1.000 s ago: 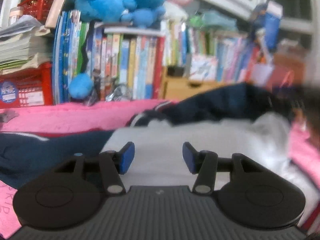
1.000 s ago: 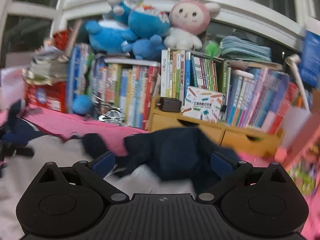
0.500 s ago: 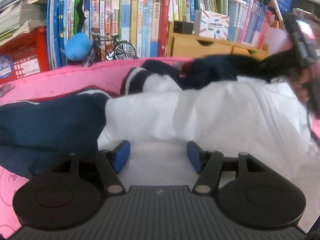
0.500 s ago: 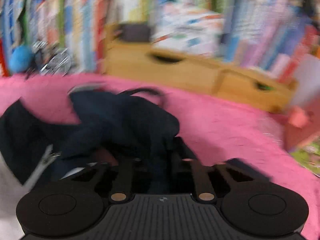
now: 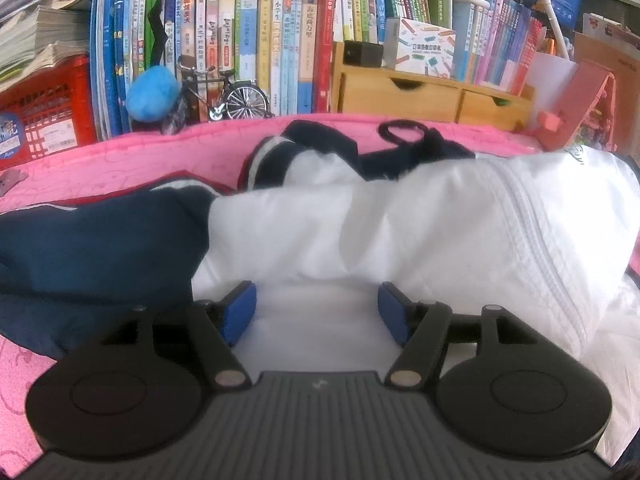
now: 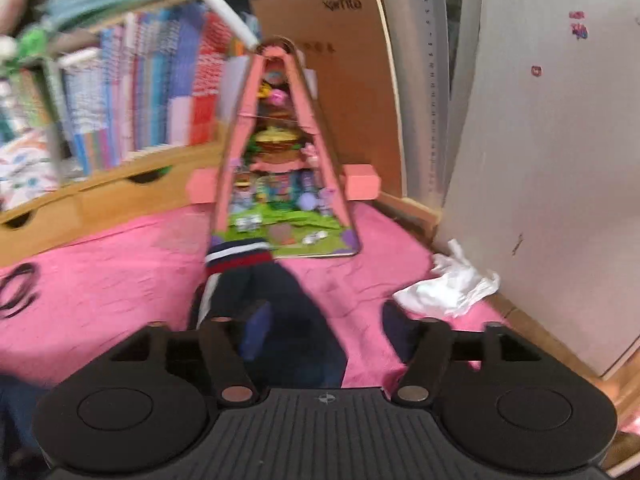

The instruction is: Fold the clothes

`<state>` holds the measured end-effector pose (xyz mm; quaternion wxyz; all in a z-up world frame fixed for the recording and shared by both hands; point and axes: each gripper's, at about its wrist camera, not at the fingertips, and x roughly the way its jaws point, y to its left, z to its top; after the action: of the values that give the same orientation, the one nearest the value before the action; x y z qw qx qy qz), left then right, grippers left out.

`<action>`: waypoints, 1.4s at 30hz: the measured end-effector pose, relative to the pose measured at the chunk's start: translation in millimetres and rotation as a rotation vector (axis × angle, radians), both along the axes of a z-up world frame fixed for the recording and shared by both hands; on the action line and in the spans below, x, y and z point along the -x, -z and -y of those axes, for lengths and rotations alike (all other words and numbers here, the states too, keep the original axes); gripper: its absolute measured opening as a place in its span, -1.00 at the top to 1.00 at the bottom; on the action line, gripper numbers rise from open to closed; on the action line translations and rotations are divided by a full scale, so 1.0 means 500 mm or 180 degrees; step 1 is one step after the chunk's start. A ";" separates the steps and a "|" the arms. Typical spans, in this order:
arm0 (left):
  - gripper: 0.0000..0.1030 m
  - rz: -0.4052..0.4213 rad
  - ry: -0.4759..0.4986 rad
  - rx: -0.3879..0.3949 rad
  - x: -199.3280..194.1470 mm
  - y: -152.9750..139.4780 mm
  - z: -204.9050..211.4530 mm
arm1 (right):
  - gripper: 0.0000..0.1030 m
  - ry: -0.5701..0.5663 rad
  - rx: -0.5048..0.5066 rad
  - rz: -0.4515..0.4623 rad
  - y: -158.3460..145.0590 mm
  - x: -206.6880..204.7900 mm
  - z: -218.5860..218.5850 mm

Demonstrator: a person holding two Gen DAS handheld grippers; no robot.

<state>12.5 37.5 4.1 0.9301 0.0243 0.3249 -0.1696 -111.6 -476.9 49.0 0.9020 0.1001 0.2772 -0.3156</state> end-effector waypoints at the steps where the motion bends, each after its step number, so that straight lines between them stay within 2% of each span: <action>1: -0.32 0.0001 0.0002 -0.0007 0.000 0.000 0.001 | -0.37 -0.0110 -0.0033 0.0056 0.000 0.013 -0.008; 4: -0.33 0.0018 -0.0006 -0.0052 0.003 -0.001 0.003 | -0.46 -0.0520 -0.0123 0.0258 -0.015 0.019 -0.046; 7: -0.33 0.0055 -0.0067 -0.0021 0.016 -0.005 -0.001 | -0.76 -0.1167 -0.0255 0.0437 -0.043 -0.034 -0.131; 9: -0.32 0.0048 -0.0122 0.0151 0.043 -0.014 -0.014 | -0.81 -0.1386 -0.0311 0.0214 -0.022 -0.093 -0.188; 13: -0.36 -0.0041 0.0090 0.0935 0.112 -0.041 -0.086 | -0.81 -0.1820 -0.0421 -0.0236 0.021 -0.211 -0.303; 14: -0.38 -0.0017 0.0112 0.0974 0.123 -0.043 -0.097 | -0.81 -0.1928 -0.0449 -0.0349 0.032 -0.240 -0.331; 16: -0.39 -0.0011 0.0121 0.0846 0.133 -0.034 -0.104 | -0.81 -0.2142 -0.0504 -0.0577 0.053 -0.299 -0.389; 18: -0.39 0.0007 0.0139 0.0744 0.141 -0.023 -0.104 | -0.64 -0.2355 -0.0558 -0.0806 0.074 -0.358 -0.446; 19: -0.39 0.0024 0.0152 0.0707 0.145 -0.017 -0.103 | -0.34 -0.2461 -0.0585 -0.0922 0.085 -0.387 -0.474; 20: -0.40 0.0055 0.0165 0.0684 0.149 -0.012 -0.100 | -0.22 -0.2523 -0.0602 -0.1035 0.098 -0.409 -0.497; 21: -0.43 0.0086 0.0176 0.0658 0.152 -0.007 -0.098 | -0.21 -0.2499 -0.0560 -0.1108 0.110 -0.410 -0.505; 22: -0.44 0.0117 0.0178 0.0622 0.156 -0.004 -0.095 | -0.10 -0.2533 -0.0432 -0.1100 0.109 -0.404 -0.516; 23: -0.44 0.0148 0.0180 0.0587 0.159 0.000 -0.092 | 0.17 -0.2542 -0.0304 -0.1065 0.104 -0.400 -0.523; 24: -0.44 0.0179 0.0183 0.0551 0.163 0.003 -0.089 | 0.36 -0.2492 -0.0178 -0.0965 0.088 -0.397 -0.525; 25: -0.44 0.0211 0.0181 0.0533 0.166 0.006 -0.088 | 0.69 -0.2442 -0.0053 -0.0866 0.072 -0.395 -0.527; 27: -0.44 0.0273 0.0115 0.0681 0.175 0.005 -0.101 | 0.78 -0.2322 0.0242 -0.0615 0.036 -0.391 -0.531; 30: -0.44 0.0279 0.0040 0.0990 0.183 0.008 -0.127 | 0.88 -0.1969 0.0982 0.0166 -0.052 -0.400 -0.536; 31: -0.44 0.0240 0.0019 0.1038 0.181 0.010 -0.132 | 0.88 -0.1883 0.0936 0.0276 -0.063 -0.410 -0.522; 33: -0.44 0.0193 -0.0009 0.1085 0.178 0.011 -0.138 | 0.72 -0.1711 0.0843 0.0495 -0.086 -0.428 -0.495; 35: -0.44 0.0201 -0.0021 0.1037 0.178 0.010 -0.135 | 0.39 -0.1536 0.0749 0.0712 -0.110 -0.446 -0.468; 37: -0.51 0.0191 0.0001 0.0990 0.177 0.009 -0.131 | 0.28 -0.1421 0.0587 0.0888 -0.127 -0.458 -0.439; 40: -0.52 0.0151 0.0030 0.0947 0.173 0.010 -0.125 | -0.18 -0.1915 0.0001 0.0594 -0.089 -0.426 -0.418; 42: -0.52 0.0160 0.0025 0.0926 0.175 0.011 -0.123 | -0.30 -0.2011 0.0028 0.0307 -0.052 -0.429 -0.436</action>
<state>-75.0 99.2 -1.2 0.9310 -0.1053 0.2734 -0.2180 103.1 -258.8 75.2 0.9679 0.0200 0.2501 -0.0159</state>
